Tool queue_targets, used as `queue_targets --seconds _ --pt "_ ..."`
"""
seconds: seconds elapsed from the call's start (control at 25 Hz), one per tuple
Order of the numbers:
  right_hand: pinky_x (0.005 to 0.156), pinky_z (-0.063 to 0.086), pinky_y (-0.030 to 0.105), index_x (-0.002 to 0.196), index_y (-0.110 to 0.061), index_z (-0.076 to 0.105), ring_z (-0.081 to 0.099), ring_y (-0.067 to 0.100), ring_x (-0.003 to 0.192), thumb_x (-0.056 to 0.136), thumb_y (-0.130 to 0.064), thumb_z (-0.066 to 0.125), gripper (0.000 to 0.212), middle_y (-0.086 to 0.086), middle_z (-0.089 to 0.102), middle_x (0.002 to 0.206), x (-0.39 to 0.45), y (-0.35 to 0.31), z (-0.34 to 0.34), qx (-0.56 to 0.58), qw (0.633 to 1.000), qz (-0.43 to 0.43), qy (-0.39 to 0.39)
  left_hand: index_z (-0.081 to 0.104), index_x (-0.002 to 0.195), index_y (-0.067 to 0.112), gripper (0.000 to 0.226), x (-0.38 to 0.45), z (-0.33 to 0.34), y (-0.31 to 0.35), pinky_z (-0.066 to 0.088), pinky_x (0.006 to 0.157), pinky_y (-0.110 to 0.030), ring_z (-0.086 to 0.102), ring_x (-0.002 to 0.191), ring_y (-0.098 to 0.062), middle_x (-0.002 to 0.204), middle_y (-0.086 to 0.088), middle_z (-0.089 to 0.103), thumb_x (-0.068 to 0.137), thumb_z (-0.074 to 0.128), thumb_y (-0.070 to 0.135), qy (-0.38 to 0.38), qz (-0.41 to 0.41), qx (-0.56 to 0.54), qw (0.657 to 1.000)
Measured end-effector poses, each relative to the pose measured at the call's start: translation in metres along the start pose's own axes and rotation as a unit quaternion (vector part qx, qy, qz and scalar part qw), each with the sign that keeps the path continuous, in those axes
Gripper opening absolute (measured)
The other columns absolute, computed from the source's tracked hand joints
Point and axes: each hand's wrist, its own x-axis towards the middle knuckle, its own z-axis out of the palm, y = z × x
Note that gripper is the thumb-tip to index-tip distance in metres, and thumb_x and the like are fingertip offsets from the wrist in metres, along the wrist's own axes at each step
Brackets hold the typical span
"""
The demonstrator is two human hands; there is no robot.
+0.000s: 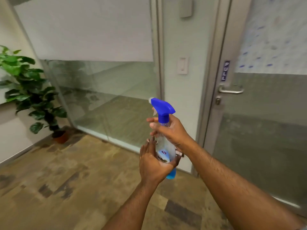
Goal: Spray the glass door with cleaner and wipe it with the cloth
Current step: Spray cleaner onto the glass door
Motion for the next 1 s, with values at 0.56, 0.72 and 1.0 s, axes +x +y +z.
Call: queue_targets --seconds 0.56,0.72,1.0 --pt "0.077 0.059 0.049 0.09 -0.024 0.068 0.073 0.025 0.069 0.082 -0.038 0.073 0.017 0.0 0.072 0.073 0.06 -0.034 -0.294 -0.171 0.923 -0.024 0.343 -0.011 0.153 0.044 0.109 0.138 0.233 0.155 0.004 0.124 -0.039 -0.01 0.149 0.001 0.162 0.024 -0.005 0.072 0.05 0.086 -0.272 0.332 -0.014 0.903" --pt "0.073 0.059 0.042 0.093 -0.019 0.066 0.072 0.021 0.063 0.087 -0.031 0.071 0.014 0.002 0.071 0.075 0.101 -0.072 -0.364 -0.214 0.896 -0.048 0.385 -0.015 0.154 0.032 0.095 0.229 0.29 0.189 -0.005 0.123 -0.04 -0.027 0.145 -0.001 0.16 0.017 -0.026 0.084 0.02 0.086 -0.203 0.427 0.03 0.881" --pt "0.067 0.06 0.031 0.103 -0.018 0.064 0.072 0.019 0.067 0.089 -0.031 0.069 0.02 0.007 0.072 0.087 0.201 -0.176 -0.445 -0.242 0.867 -0.15 0.409 -0.018 0.154 0.026 0.092 0.413 0.325 0.321 -0.014 0.121 -0.03 -0.026 0.147 -0.006 0.16 0.011 -0.029 0.083 -0.003 0.083 -0.012 0.468 0.021 0.883"
